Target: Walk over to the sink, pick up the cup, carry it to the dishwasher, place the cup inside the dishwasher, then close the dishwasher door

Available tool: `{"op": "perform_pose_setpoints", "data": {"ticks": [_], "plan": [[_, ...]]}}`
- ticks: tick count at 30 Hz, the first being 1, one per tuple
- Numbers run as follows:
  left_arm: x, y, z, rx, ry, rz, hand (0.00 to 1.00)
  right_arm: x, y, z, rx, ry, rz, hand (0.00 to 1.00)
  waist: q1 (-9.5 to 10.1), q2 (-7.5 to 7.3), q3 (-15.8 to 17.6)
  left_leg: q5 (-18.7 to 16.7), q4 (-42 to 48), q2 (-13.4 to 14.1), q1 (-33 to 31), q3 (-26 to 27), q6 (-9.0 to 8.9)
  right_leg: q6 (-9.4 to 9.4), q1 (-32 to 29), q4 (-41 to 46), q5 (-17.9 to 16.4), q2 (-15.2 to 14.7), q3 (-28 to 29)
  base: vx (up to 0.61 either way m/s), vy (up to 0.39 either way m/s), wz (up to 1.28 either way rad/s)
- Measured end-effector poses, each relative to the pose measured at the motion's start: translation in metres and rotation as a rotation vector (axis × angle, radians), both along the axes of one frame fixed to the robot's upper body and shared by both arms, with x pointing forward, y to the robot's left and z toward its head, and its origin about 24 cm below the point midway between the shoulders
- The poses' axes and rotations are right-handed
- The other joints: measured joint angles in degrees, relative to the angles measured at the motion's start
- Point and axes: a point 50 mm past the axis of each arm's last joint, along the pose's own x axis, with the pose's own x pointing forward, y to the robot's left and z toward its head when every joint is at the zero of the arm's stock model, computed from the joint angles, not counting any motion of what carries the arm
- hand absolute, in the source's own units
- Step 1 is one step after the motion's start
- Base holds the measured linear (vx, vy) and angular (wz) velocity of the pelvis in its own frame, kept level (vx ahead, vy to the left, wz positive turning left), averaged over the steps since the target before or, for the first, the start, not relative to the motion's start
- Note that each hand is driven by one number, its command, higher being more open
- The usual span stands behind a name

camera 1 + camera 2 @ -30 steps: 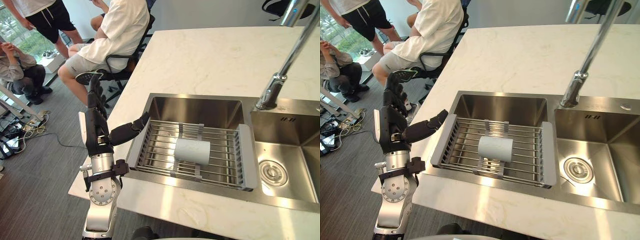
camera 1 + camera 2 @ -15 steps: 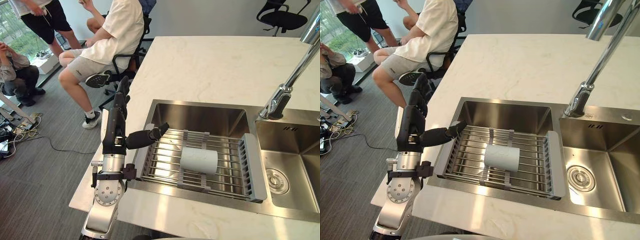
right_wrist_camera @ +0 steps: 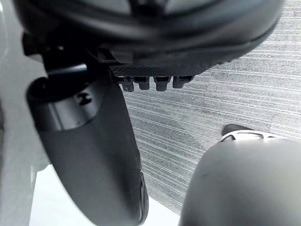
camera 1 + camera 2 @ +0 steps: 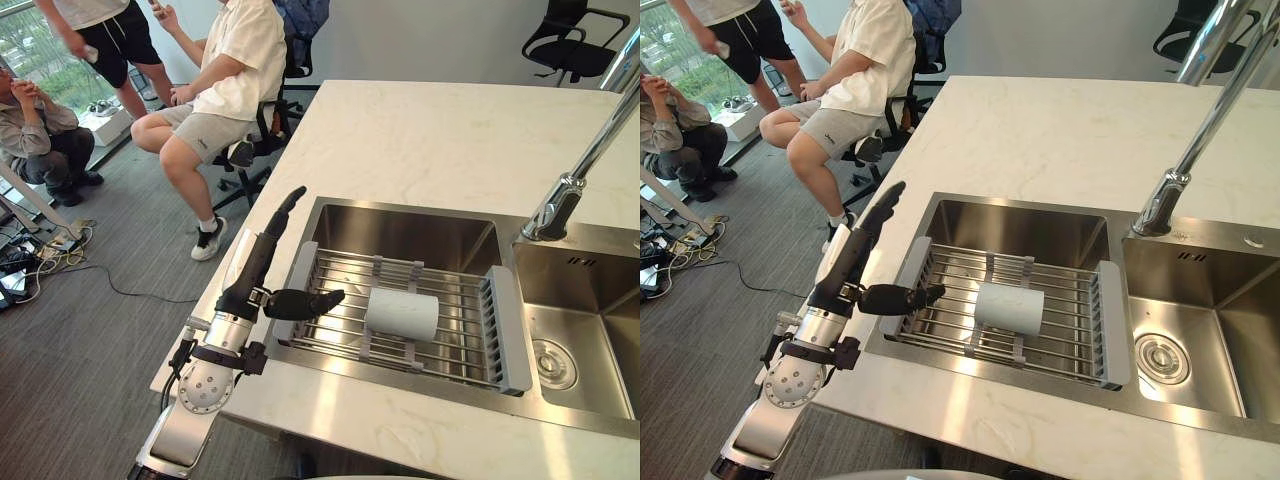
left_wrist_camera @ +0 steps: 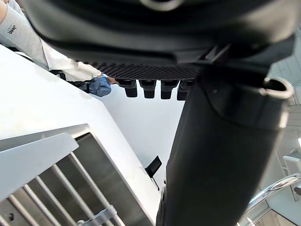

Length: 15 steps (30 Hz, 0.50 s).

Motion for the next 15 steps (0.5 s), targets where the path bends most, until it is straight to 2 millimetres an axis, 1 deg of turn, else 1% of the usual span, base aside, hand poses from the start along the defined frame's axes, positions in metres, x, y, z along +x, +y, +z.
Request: {"op": "perform_pose_setpoints", "data": {"ticks": [2,5,6,8,12,15], "plan": [[0.000,-0.002,-0.002,0.048,0.002,-0.013,1.00,0.000,0.000,0.000,0.001,-0.001,0.002,1.00,-0.04,-0.06,0.0,0.0,0.0,-0.1,-0.1,0.0,0.02,0.05,0.0,-0.4,0.2,0.0,0.0,0.00,0.000,0.00],[0.003,-0.010,-0.006,0.118,-0.004,-0.047,1.00,0.002,0.001,0.000,0.001,-0.004,0.003,1.00,-0.14,-0.07,0.0,0.0,0.0,-0.2,-0.1,-0.1,0.03,0.13,0.1,-0.7,0.3,0.0,0.0,0.00,0.000,0.00],[0.005,-0.014,-0.007,0.153,-0.005,-0.061,1.00,0.004,0.001,0.001,0.003,-0.010,0.006,1.00,-0.46,-0.10,0.0,0.0,0.0,-0.2,-0.2,-0.2,0.03,0.12,0.1,-0.8,0.3,0.0,0.0,0.00,0.000,0.00],[0.005,-0.017,-0.009,0.182,-0.002,-0.082,1.00,0.008,0.002,0.001,0.006,-0.018,0.007,1.00,-1.03,-0.10,0.0,0.0,0.0,-0.2,-0.2,-0.2,0.03,0.10,0.1,-0.9,0.3,0.0,0.1,0.00,0.000,0.00],[0.004,-0.029,-0.010,0.228,-0.019,-0.134,1.00,0.010,0.003,0.001,0.006,-0.024,0.009,1.00,-1.14,-0.05,0.0,0.0,0.0,-0.2,-0.5,-0.1,0.03,0.05,0.3,-2.1,1.2,0.2,0.2,-0.01,0.004,-0.03],[0.004,-0.033,-0.015,0.257,-0.009,-0.150,1.00,0.010,0.003,0.002,0.005,-0.025,0.007,1.00,-1.36,0.03,0.1,0.0,0.0,-0.2,-0.5,0.0,0.03,0.06,0.4,-2.6,1.5,0.2,0.4,-0.01,0.003,-0.01]]}}
